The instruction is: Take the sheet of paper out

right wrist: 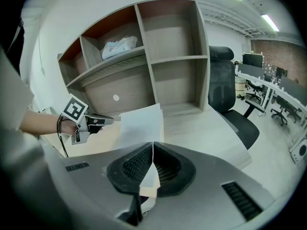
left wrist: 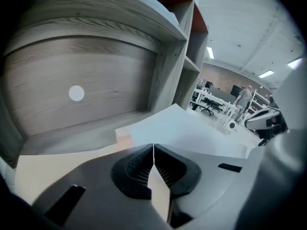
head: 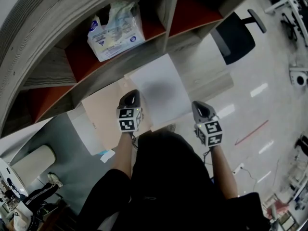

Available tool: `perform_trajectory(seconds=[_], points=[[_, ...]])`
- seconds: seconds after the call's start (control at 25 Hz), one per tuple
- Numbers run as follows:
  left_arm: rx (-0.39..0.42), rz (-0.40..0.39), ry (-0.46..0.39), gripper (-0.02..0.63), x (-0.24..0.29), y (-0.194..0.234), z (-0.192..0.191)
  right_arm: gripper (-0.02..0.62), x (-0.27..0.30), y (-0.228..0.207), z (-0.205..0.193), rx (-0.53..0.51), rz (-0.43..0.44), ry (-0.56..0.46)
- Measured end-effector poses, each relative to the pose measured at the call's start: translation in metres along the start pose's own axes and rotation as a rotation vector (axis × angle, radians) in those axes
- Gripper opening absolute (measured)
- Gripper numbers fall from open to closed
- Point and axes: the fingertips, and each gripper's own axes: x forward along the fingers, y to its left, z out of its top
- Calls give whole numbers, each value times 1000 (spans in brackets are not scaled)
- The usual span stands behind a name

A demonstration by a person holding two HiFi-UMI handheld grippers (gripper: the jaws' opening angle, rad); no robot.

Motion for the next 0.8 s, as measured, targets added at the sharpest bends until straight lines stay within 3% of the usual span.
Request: perform_trajectory(seconds=[0.48, 0.56, 0.64, 0.8], points=[[-46, -28, 64, 49, 23, 12, -7, 18, 12, 7, -4, 8, 1, 30], [-75, -49, 65, 59, 27, 13, -7, 18, 12, 7, -3, 4, -5, 31], [-114, -82, 66, 114, 31, 12, -6, 18, 12, 6, -3, 0, -11, 33], [-243, -145, 67, 170, 37, 13, -5, 18, 11, 4, -2, 0, -17, 38]])
